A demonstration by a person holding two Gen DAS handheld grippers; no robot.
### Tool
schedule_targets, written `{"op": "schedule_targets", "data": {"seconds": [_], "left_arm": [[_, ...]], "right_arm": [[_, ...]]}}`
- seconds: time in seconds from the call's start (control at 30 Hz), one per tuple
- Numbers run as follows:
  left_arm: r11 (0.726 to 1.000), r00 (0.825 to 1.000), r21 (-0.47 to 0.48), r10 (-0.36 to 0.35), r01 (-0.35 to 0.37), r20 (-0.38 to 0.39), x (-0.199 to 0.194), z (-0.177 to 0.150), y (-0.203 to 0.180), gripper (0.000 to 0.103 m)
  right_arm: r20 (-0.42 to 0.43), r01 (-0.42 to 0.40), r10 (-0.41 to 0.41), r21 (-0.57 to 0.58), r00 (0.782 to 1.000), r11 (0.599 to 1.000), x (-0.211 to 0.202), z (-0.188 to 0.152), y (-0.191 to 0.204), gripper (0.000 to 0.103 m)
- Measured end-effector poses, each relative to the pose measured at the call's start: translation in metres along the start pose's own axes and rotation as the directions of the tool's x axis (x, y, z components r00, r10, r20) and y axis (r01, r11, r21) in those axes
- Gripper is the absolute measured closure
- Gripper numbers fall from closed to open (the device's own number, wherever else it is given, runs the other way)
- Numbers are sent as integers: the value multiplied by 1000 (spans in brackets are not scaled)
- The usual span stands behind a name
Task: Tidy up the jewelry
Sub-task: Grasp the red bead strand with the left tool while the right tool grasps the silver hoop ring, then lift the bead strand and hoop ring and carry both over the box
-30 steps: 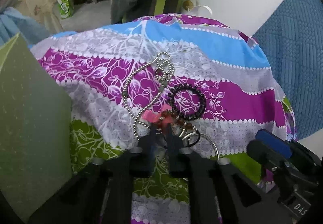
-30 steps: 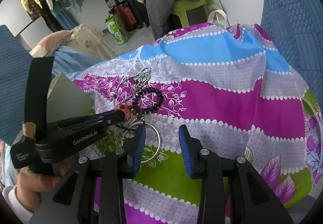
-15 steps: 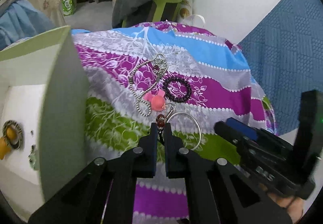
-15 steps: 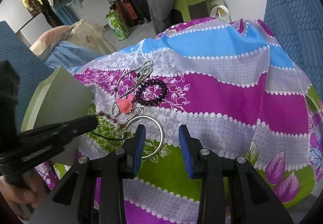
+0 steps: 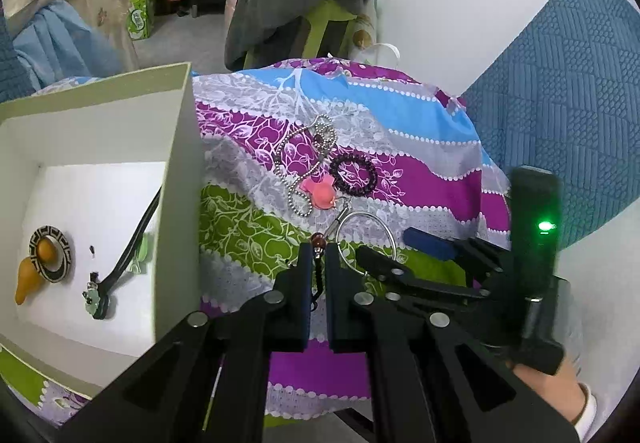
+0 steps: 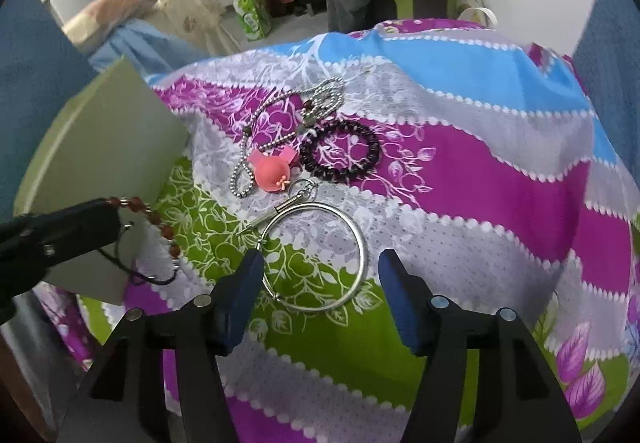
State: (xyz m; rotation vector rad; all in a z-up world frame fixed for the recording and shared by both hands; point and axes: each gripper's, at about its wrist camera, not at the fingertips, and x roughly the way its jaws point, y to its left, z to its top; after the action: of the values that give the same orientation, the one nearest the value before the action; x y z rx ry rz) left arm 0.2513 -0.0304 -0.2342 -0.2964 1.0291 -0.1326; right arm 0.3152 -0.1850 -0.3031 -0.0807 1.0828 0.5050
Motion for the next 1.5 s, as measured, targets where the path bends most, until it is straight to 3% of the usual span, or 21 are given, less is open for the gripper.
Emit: {"op": "schedule_targets", "data": {"seconds": [0.1,0.17,0.33,0.4,0.57,1.0,1.5], "left_arm": [[1000,1000,-7,-10,10,1,-2,-1,2,98],[1000,1000,-8,-14,14,5,-3,-2,3,98],[1000,1000,-11,-23,23,5,-3,-1,3,98],[1000,1000,-12,-28,28,0,-2,-1,3,98],[999,999,-23,-43,43,1,-4,-1,5,98],[999,999,-20,-41,41,-2,-24,6,4,98],[999,995,32,-41,38,88,-93,43,9,98]], "right_arm": [[-8,24,-24,-31,1000,999,7,1,5,43],[-3,46,-47,-57,999,997,10,1,9,31],[15,91,-90,-103,996,991,16,0,15,31],[22,98,-96,-99,995,990,15,0,15,40],[-10,38,-39,-32,999,999,6,3,9,40],[90,48,-51,40,995,998,-67,-5,21,40],[238,33,-45,54,970,998,-147,52,44,40]]}}
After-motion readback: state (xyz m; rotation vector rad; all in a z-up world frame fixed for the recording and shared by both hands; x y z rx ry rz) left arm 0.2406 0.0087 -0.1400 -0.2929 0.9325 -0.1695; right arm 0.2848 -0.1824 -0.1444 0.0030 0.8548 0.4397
